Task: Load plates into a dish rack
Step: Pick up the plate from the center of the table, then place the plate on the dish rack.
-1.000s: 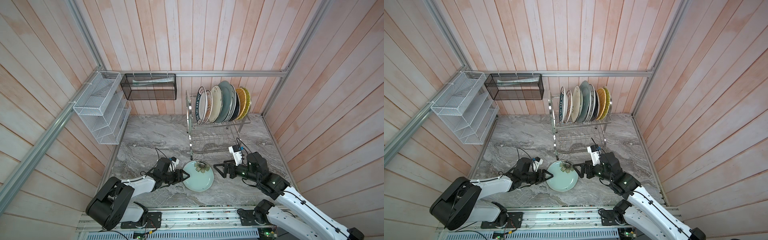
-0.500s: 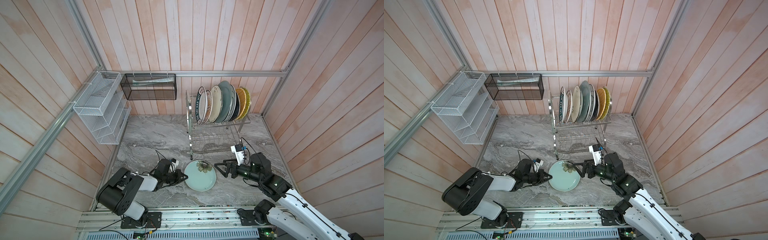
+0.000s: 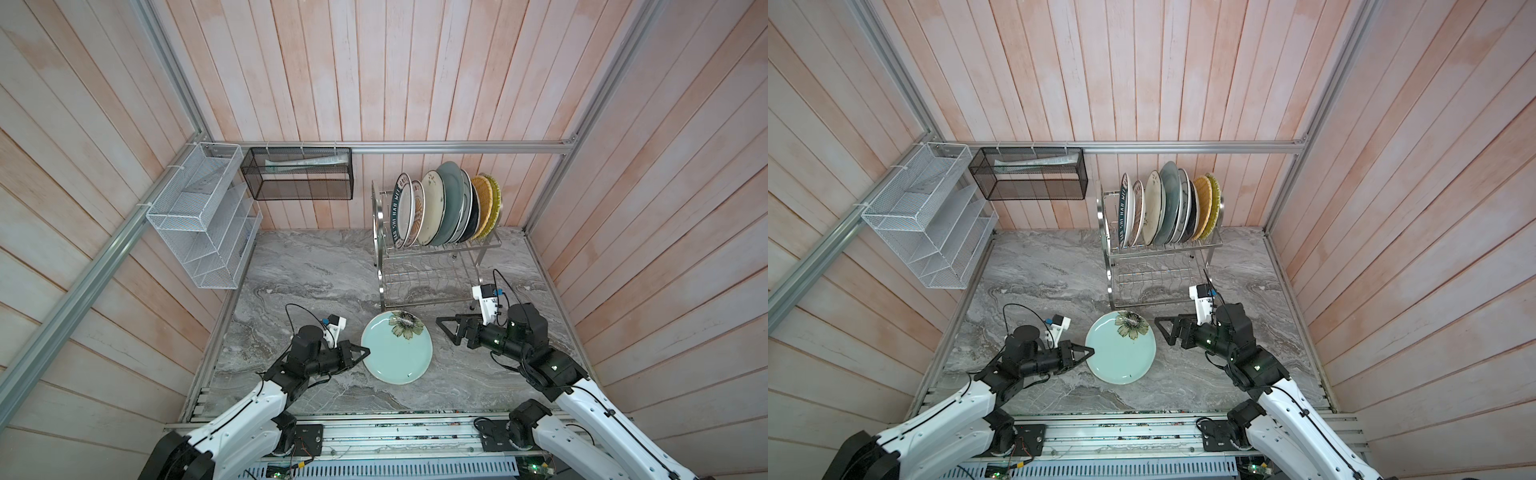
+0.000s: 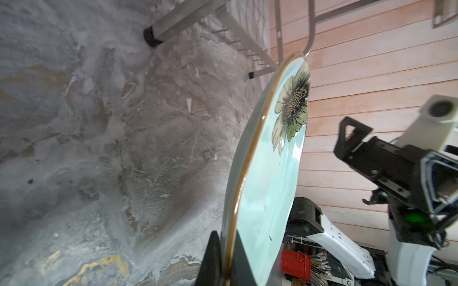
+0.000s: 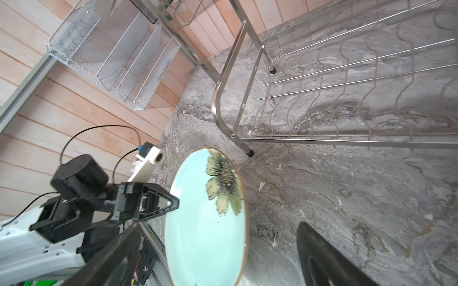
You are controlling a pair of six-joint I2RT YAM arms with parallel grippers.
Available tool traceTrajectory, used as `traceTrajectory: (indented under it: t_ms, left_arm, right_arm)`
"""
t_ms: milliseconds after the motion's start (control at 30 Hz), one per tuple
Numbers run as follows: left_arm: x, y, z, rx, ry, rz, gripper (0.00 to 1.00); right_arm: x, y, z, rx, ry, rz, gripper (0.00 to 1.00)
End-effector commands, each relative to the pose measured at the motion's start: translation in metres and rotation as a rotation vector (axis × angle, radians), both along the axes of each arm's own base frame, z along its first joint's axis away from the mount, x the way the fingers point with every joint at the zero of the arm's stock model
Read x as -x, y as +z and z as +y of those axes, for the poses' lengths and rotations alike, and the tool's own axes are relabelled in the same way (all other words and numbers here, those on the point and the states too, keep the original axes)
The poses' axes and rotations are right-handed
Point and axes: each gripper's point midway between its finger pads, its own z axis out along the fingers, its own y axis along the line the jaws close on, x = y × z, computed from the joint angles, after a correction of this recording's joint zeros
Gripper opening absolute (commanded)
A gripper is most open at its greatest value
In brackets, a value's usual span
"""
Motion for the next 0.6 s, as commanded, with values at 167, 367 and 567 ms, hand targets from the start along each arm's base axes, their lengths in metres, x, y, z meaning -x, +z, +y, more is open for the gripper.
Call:
traceTrajectory:
  t_ms: [167, 367, 567]
  left_arm:
    - [-0.016, 0.078, 0.001, 0.12, 0.081, -0.134, 0.0]
    - [-0.019, 0.1, -0.008, 0.186, 0.061, -0.165, 0.0]
    - [-0.017, 0.113, -0.008, 0.213, 0.057, -0.193, 0.0]
  right_arm:
    - [0.012, 0.022, 0.025, -0.087, 0.1, 0.023, 0.94]
    - [0.013, -0.001, 0.036, -0.063, 0.095, 0.077, 0.87]
    - [0.005, -0.012, 0.045, -0.075, 0.083, 0.11, 0.73]
